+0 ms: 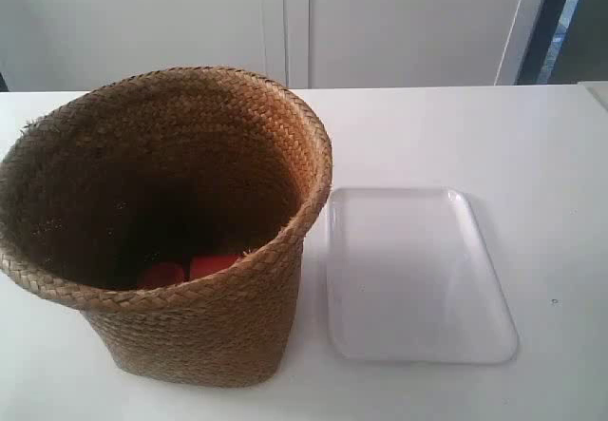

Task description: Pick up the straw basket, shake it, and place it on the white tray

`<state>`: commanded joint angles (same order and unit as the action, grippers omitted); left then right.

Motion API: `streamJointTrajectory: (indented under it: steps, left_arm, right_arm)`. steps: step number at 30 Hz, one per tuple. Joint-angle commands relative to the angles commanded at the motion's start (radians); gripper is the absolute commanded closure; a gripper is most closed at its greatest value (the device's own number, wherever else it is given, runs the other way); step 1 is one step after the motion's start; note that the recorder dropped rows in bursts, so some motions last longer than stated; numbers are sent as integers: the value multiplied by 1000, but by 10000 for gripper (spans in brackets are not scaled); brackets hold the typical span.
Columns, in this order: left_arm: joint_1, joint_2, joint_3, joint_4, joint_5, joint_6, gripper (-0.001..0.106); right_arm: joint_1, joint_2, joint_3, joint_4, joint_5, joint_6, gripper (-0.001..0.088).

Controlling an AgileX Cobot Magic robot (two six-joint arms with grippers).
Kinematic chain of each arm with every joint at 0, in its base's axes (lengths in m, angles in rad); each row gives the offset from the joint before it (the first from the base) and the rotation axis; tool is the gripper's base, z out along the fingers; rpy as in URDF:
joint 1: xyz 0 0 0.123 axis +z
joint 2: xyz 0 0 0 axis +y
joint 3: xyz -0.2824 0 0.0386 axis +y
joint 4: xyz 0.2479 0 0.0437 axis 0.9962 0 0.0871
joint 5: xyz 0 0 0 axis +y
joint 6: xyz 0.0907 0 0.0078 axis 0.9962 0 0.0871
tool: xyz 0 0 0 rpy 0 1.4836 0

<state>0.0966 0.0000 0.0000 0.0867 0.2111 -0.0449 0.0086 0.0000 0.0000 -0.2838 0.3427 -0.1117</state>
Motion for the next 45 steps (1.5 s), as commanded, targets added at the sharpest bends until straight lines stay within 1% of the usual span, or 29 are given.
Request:
streamJointTrajectory:
  steps: [2, 4, 6, 8, 11, 13, 14, 15, 16, 17, 19, 20, 21, 23, 25, 27, 30, 31, 32, 34, 35, 36, 37, 39, 40, 41, 42, 43, 45]
  left_arm:
    - [0, 0, 0, -19, -42, -2, 1053]
    - [0, 0, 0, -27, -87, -5, 1053]
    - [0, 0, 0, -27, -114, -5, 1053]
    - [0, 0, 0, -19, -116, -1, 1053]
    - [0, 0, 0, -19, -118, -1, 1053]
    - [0, 0, 0, -19, -138, -1, 1053]
    - [0, 0, 0, -19, -152, -6, 1053]
    - [0, 0, 0, -19, -180, -33, 1053]
    - [0, 0, 0, -19, -191, -49, 1053]
    - [0, 0, 0, -19, -218, -105, 1053]
    - [0, 0, 0, -19, -258, -186, 1053]
    - [0, 0, 0, -19, -270, -199, 1053]
    - [0, 0, 0, -19, -299, -241, 1053]
    - [0, 0, 0, -21, -356, -388, 1053]
    - [0, 0, 0, -21, -402, -516, 1053]
    - [0, 0, 0, -21, -440, -543, 1053]
    - [0, 0, 0, -19, -521, -574, 1053]
    - [0, 0, 0, -19, -541, -578, 1053]
    - [0, 0, 0, -19, -569, -602, 1053]
    - [0, 0, 0, -20, -672, -670, 1053]
    - [0, 0, 0, -22, -734, -694, 1053]
    - [0, 0, 0, -27, -775, -696, 1053]
    - [0, 0, -19, -47, -791, -696, 1053]
    - [0, 0, -86, -114, -791, -689, 1053]
    - [0, 10, -120, -155, -783, -661, 1053]
    - [0, 30, -167, -199, -765, -600, 1053]
    - [0, 55, -216, -234, -754, -523, 1053]
    - [0, 89, -255, -255, -748, -455, 1053]
    - [0, 177, -360, -268, -732, -364, 1053]
  right_arm:
    - [0, 0, 0, -110, -2, -4, 834]
    - [0, 0, 0, -180, -5, -4, 834]
    - [0, 0, 0, -213, -15, -4, 834]
    - [0, 0, 0, -215, -15, -4, 834]
    - [0, 0, 0, -264, 16, 5, 834]
    - [0, 0, 0, -262, -4, 99, 834]
    - [0, 0, 0, -243, -45, 200, 834]
    - [0, 0, 0, -178, -153, 445, 834]
    - [0, 0, 0, -151, -199, 543, 834]
    - [0, 0, 0, -140, -282, 726, 834]
    - [0, 0, 0, -140, -306, 777, 834]
    - [0, 0, 0, -140, -304, 777, 834]
    - [0, 0, 0, -138, -302, 777, 834]
    - [0, 0, 0, -138, -299, 777, 834]
    - [0, 0, 0, -132, -343, 789, 837]
    - [0, 0, 0, -128, -477, 838, 837]
    - [0, 0, 0, -109, -722, 883, 837]
    - [0, 0, 0, -103, -748, 883, 837]
    - [0, 0, 0, -77, -771, 883, 837]
    - [0, 0, 0, 21, -828, 919, 837]
    - [0, 0, 0, 113, -874, 946, 837]
    - [0, 0, -2, 220, -911, 955, 842]
    - [0, 0, -24, 330, -933, 948, 855]
    - [0, 0, -97, 632, -944, 948, 868]
    - [0, 0, -135, 732, -944, 940, 868]
    - [0, 22, -184, 822, -949, 896, 868]
    - [0, 55, -234, 861, -965, 824, 868]
    - [0, 86, -274, 861, -982, 772, 868]
    - [0, 181, -382, 798, -997, 695, 868]
